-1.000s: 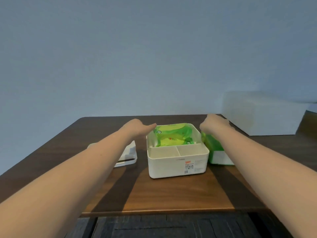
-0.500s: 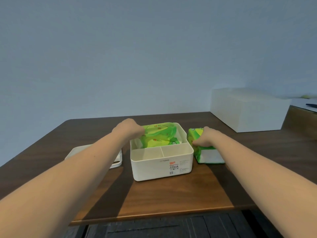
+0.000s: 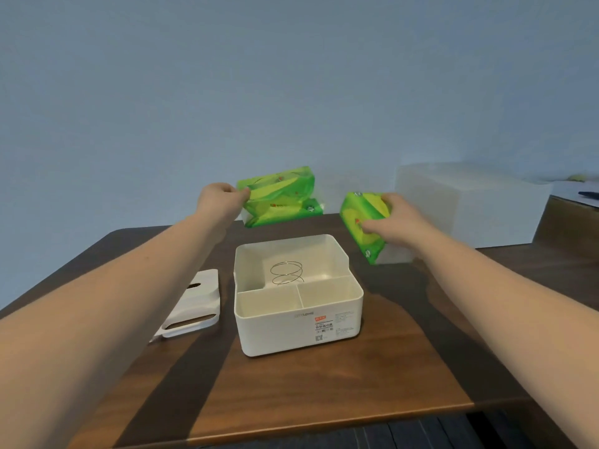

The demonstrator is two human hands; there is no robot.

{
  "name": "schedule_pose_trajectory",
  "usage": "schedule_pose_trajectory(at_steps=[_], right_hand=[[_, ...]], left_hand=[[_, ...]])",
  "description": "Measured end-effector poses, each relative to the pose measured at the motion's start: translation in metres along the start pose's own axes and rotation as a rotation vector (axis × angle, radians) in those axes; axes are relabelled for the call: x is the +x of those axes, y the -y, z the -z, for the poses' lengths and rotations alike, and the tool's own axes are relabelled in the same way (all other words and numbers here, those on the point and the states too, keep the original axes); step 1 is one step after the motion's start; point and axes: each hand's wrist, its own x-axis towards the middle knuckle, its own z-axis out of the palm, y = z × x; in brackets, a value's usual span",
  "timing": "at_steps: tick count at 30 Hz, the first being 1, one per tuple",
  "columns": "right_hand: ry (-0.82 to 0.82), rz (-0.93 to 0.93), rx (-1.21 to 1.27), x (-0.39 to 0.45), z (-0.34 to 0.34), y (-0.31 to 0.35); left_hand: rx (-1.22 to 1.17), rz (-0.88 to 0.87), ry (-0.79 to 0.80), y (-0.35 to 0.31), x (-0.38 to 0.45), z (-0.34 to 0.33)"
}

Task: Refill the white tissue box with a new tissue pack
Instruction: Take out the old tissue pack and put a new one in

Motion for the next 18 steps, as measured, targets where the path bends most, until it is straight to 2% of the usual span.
schedule_pose_trajectory(at_steps=[5, 9, 14, 18], right_hand=[[-0.008, 0.226, 0.157, -0.001, 0.015, 0.031], [0.137, 0.430, 0.187, -0.005, 0.013, 0.047], [0.360, 0.627, -0.002, -0.013, 0.000, 0.061], [0.496, 0.738, -0.226, -0.015, -0.016, 0.069]], left_hand=[[0.069, 0.042, 0.012, 0.021, 0.022, -0.004], [0.141, 0.119, 0.070, 0.045, 0.032, -0.012], [0.209, 0.208, 0.193, 0.079, 0.038, -0.016], [0.261, 0.205, 0.268, 0.096, 0.040, -0.018]])
